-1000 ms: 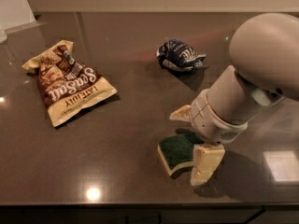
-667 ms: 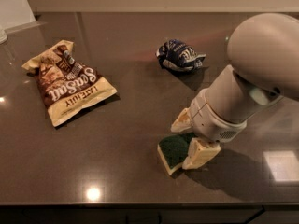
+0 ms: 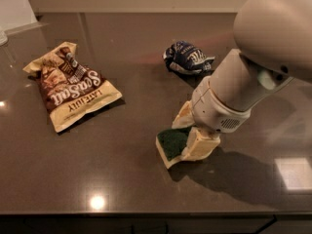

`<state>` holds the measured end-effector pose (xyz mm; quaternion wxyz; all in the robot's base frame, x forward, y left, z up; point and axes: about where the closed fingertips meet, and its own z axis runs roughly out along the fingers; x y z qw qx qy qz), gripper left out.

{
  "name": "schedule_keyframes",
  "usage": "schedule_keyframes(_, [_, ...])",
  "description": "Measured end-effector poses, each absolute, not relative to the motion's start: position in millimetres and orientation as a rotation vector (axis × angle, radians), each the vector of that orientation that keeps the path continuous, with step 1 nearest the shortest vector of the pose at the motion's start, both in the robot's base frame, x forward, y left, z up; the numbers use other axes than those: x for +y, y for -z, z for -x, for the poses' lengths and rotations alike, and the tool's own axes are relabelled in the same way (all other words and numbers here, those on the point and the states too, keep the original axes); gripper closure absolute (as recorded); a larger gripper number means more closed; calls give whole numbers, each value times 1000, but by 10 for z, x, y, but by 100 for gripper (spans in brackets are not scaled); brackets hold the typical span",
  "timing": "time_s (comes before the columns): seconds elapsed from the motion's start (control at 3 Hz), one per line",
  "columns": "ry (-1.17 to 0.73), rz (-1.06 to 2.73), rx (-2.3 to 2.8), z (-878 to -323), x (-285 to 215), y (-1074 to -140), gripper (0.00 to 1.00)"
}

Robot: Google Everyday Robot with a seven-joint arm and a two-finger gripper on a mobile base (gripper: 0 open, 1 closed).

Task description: Move sponge near brown chip bag

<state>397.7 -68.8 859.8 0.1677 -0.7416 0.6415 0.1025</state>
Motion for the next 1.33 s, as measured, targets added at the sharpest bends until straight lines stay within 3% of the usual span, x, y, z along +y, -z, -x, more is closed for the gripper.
schedule_keyframes(0.33, [-342,2086,1793,-4102,-363,-8809,100])
schedule_keyframes(1.33, [-408,2084,1680,-4458,666,-8982,100])
